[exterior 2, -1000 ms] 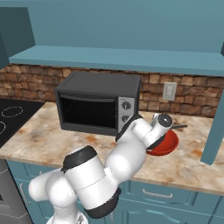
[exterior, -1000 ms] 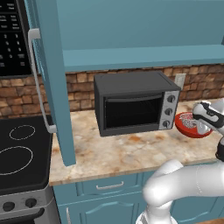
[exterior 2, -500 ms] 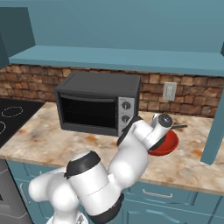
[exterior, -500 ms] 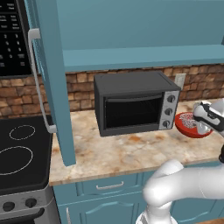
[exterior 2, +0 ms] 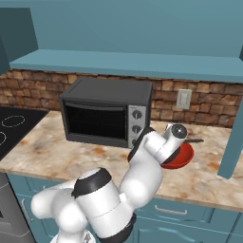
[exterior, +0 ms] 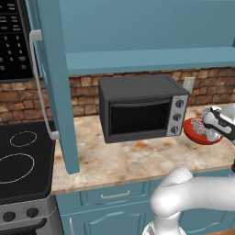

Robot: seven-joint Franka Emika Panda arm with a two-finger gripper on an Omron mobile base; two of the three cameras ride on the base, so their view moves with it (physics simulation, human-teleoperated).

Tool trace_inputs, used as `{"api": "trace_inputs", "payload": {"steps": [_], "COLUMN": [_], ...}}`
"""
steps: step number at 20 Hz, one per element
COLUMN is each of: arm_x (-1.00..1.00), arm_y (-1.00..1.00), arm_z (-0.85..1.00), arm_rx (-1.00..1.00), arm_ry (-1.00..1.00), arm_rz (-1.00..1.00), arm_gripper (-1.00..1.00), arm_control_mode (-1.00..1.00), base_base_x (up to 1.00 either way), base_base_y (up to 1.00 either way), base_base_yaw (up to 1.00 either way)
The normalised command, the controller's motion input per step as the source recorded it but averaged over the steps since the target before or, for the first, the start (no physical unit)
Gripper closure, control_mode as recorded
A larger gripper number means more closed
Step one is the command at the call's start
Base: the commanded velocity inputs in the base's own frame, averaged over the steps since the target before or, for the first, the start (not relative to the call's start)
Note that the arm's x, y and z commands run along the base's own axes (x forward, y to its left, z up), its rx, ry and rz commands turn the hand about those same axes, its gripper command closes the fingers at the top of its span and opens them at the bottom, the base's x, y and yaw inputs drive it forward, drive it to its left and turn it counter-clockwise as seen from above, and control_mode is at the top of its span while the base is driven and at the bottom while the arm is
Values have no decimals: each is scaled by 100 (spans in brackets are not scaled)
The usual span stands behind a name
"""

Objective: Open the cabinet and setup a tea strainer by placing it in the bowl upright.

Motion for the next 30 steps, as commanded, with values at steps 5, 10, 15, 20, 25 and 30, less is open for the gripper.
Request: {"api": "trace_inputs", "payload": {"steps": [5,10,15,20,25,30], "arm_x": [-7,-59,-73,-38,-29,-32], "arm_y": [0,0,10,54,68,55], "arm_z": [6,49,40,29,74,95], "arm_rx": [-2,-10,-12,-16,-18,-11], "arm_ry": [0,0,6,34,45,32], "arm_rz": [0,-2,-5,-3,0,11], "arm_gripper": [-100,-100,-100,-100,-100,-100], "arm_control_mode": [-100,-100,-100,-100,-100,-100], "base_base_x": [0,0,0,0,0,0], "base_base_y": [0,0,0,0,0,0], "base_base_yaw": [0,0,0,0,0,0]}}
